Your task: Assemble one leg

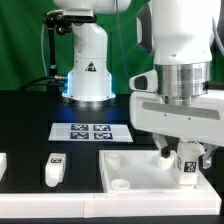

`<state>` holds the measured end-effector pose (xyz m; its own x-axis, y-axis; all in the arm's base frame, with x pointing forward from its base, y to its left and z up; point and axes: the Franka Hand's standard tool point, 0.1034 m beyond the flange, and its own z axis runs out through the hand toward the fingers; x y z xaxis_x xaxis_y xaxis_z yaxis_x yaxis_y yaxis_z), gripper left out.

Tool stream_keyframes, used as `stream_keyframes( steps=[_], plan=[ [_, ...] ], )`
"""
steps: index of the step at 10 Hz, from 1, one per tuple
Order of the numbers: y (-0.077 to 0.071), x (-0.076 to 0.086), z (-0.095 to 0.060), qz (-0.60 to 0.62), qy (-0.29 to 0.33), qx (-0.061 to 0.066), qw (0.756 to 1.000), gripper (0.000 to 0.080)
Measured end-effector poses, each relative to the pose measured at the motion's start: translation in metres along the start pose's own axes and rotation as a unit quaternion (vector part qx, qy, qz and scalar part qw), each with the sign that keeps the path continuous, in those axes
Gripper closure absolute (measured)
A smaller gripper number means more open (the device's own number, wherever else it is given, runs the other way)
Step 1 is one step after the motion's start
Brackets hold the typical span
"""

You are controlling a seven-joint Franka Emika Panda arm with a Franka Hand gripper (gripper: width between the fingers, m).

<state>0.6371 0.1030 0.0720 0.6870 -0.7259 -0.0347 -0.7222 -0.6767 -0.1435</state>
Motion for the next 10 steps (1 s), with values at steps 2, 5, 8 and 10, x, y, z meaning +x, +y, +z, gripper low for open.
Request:
stream_keyframes(
  steps=[2, 5, 8, 10],
  plan=[
    [-0.0024, -0.0037, -0.0008, -0.094, -0.01, -0.005, 0.996, 0.0158],
    [-0.0018, -0.0029, -0.0009, -0.203, -0.011, -0.004, 0.979, 0.015],
    [-0.0021, -0.0012, -0.0013, -0.261, -0.01, -0.007, 0.965, 0.015],
    [-0.0023, -0.0014, -0.0012, -0.234, -0.01, -0.006, 0.972, 0.0246]
  ],
)
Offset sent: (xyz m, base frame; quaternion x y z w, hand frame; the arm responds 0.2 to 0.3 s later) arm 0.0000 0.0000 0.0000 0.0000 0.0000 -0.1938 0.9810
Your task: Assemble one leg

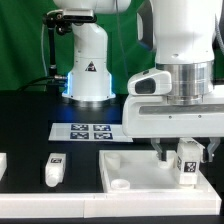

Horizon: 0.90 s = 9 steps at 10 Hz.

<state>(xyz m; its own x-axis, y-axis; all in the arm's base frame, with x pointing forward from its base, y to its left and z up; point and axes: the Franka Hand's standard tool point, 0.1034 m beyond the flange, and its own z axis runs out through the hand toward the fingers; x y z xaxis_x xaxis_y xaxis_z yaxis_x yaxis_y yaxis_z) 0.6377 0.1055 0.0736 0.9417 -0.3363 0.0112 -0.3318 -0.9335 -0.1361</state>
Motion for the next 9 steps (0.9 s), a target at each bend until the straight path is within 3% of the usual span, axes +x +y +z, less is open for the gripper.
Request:
stream_keyframes(
  steps=[1, 2, 4, 5, 7, 9],
  plan=[
    [-0.0002, -0.0001, 0.0, 0.03, 0.0, 0.0, 1.0, 0.042],
    [-0.0014, -0.0006, -0.0005, 0.096, 0.0, 0.0, 0.995, 0.0515],
    [-0.0048, -0.0023, -0.0011, 0.248, 0.004, -0.006, 0.969, 0.0515],
    [-0.007, -0.0024, -0.0005, 0.335, 0.01, -0.006, 0.942, 0.0515],
    [-0.0069, -0.0009, 0.0016, 0.463, 0.021, 0.003, 0.886, 0.0515],
    [-0.0065, -0.0005, -0.0006, 0.521, 0.023, 0.007, 0.853, 0.0515]
  ],
)
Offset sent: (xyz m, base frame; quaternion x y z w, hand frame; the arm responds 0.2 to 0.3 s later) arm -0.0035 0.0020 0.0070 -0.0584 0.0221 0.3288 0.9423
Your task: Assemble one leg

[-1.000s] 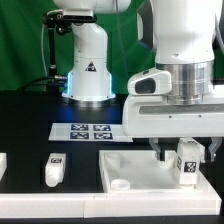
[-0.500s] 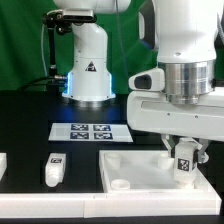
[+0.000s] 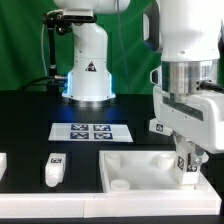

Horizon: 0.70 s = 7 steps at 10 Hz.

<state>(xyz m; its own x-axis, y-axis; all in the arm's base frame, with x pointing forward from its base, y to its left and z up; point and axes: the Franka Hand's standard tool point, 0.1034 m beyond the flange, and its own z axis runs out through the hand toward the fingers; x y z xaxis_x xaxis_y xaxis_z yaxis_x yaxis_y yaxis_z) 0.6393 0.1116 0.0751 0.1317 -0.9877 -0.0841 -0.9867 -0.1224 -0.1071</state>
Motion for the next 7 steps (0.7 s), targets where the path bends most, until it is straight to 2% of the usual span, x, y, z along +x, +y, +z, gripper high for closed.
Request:
stream_keyframes(
  steps=[2, 3, 4, 5, 6, 7],
  plan=[
    [0.0004, -0.0002, 0.0007, -0.014, 0.0, -0.001, 1.0, 0.0515],
    [0.0002, 0.0004, 0.0007, -0.038, 0.001, 0.0, 0.999, 0.0457],
    [-0.0013, 0.0023, 0.0006, -0.153, 0.004, 0.002, 0.988, 0.0248],
    [-0.0015, 0.0007, 0.0016, -0.236, 0.004, 0.003, 0.972, 0.0248],
    [-0.0008, -0.0008, 0.0032, -0.292, 0.002, 0.002, 0.956, 0.0172],
    [-0.0008, -0.0004, 0.0031, -0.321, 0.003, 0.002, 0.947, 0.0172]
  ],
)
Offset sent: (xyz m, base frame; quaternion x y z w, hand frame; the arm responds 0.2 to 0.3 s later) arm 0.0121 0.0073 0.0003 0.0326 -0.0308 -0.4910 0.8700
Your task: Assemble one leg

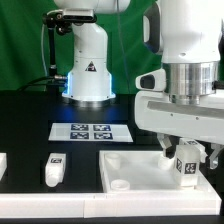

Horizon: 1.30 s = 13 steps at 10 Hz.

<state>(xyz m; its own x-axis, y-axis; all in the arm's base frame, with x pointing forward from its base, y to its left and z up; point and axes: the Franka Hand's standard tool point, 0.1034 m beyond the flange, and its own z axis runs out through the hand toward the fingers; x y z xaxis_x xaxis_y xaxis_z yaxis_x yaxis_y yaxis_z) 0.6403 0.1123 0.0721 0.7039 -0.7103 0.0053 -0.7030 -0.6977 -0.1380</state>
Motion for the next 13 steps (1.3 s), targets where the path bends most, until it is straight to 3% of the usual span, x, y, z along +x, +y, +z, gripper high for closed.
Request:
stream_keyframes(
  steps=[2, 3, 5, 6, 8, 9, 10, 12, 13],
  plan=[
    [0.0005, 0.0005, 0.0001, -0.103, 0.001, -0.001, 0.995, 0.0155],
    [0.001, 0.0008, 0.0014, -0.192, 0.0, -0.009, 0.981, 0.015],
    [0.0003, 0.0021, 0.002, -0.34, 0.0, -0.01, 0.941, 0.015],
    [0.0005, 0.002, 0.0023, -0.331, 0.0, -0.01, 0.944, 0.015],
    [0.0006, 0.0022, 0.0023, -0.321, 0.0, -0.01, 0.947, 0.0396],
    [0.0006, 0.002, 0.0025, -0.292, 0.0, -0.01, 0.956, 0.0396],
    [0.0008, 0.0022, 0.0026, -0.249, 0.0, -0.01, 0.968, 0.0515],
    [0.0014, 0.0024, 0.0019, -0.146, 0.001, -0.012, 0.989, 0.0515],
    [0.0028, 0.001, 0.0013, -0.044, 0.002, -0.019, 0.999, 0.0515]
  ],
)
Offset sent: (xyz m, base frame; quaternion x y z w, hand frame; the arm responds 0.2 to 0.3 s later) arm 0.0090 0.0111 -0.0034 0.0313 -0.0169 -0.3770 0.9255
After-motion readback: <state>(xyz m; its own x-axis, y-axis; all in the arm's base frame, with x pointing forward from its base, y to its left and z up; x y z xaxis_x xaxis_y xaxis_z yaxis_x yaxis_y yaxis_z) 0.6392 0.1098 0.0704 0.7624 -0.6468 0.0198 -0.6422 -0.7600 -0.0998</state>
